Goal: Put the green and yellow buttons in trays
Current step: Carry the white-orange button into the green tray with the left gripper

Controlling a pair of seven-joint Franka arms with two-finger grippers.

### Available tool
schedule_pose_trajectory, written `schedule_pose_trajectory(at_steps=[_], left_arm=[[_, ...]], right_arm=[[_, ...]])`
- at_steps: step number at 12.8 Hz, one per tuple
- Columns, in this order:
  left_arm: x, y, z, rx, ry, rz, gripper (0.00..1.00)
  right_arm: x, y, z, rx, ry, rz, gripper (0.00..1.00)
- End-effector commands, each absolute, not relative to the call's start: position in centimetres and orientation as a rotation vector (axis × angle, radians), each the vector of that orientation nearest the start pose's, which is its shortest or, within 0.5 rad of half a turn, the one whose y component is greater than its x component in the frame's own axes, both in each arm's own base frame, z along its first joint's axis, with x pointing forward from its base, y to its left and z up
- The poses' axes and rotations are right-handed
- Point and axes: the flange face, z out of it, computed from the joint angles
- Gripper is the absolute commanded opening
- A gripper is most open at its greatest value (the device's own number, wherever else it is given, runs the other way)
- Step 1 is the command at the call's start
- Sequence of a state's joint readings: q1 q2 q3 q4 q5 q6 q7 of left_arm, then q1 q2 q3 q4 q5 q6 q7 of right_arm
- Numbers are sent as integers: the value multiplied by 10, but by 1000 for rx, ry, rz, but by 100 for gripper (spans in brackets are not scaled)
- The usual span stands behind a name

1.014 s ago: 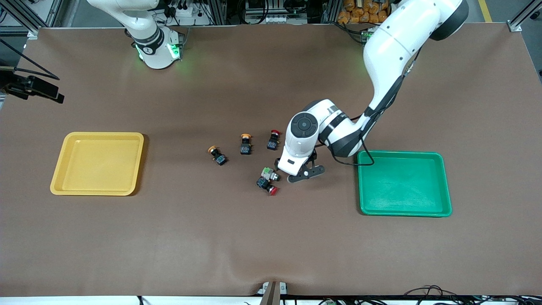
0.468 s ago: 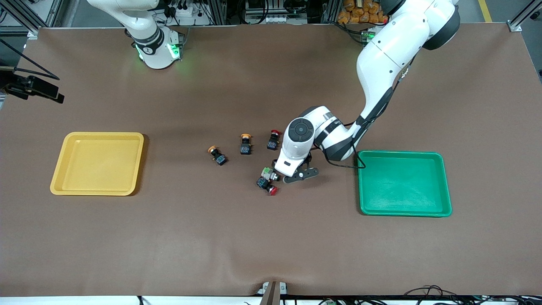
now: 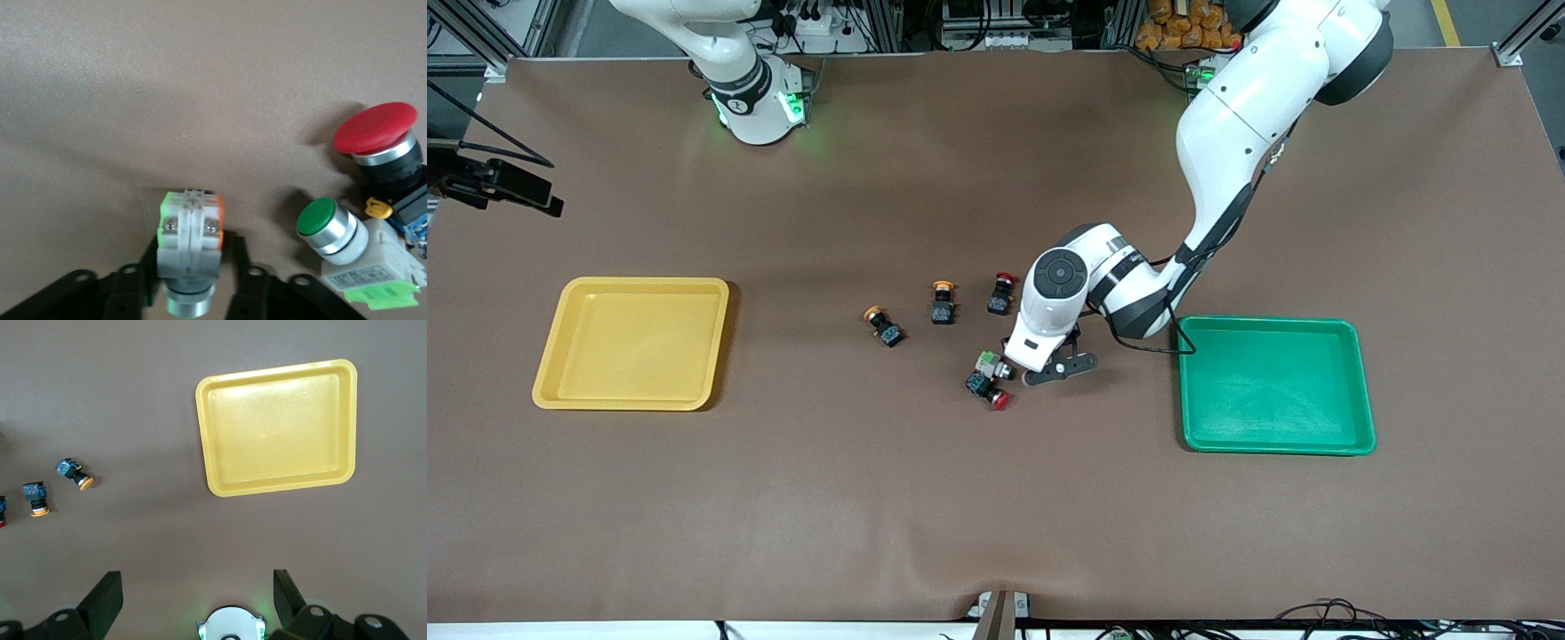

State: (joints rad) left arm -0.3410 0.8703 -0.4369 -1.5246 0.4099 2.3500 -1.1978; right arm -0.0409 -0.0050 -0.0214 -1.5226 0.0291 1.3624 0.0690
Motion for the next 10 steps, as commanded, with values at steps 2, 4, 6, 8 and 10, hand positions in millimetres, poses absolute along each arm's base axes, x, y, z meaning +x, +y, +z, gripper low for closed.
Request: schedule_pose_trajectory(at_steps=[2,4,6,8,10], left_arm=[[555,-454,190,-3178,-404,-70,0],[567,-443,203,-3178,-414,-96,0],[577,-428,227,-3144,-428,-109,0],[590,-408,252,-3126,-409,-133,0],[601,-388,270,-3101,-403,-133,0]], right_arm=[[531,-26,637,-3105,190,239,100],[530,-26,638,-3105,186,237,100],[530,-27,638,-3105,193,239,100],[531,-26,637,-3105,190,242,100],[530,-25,638,-3104,185,237,100]])
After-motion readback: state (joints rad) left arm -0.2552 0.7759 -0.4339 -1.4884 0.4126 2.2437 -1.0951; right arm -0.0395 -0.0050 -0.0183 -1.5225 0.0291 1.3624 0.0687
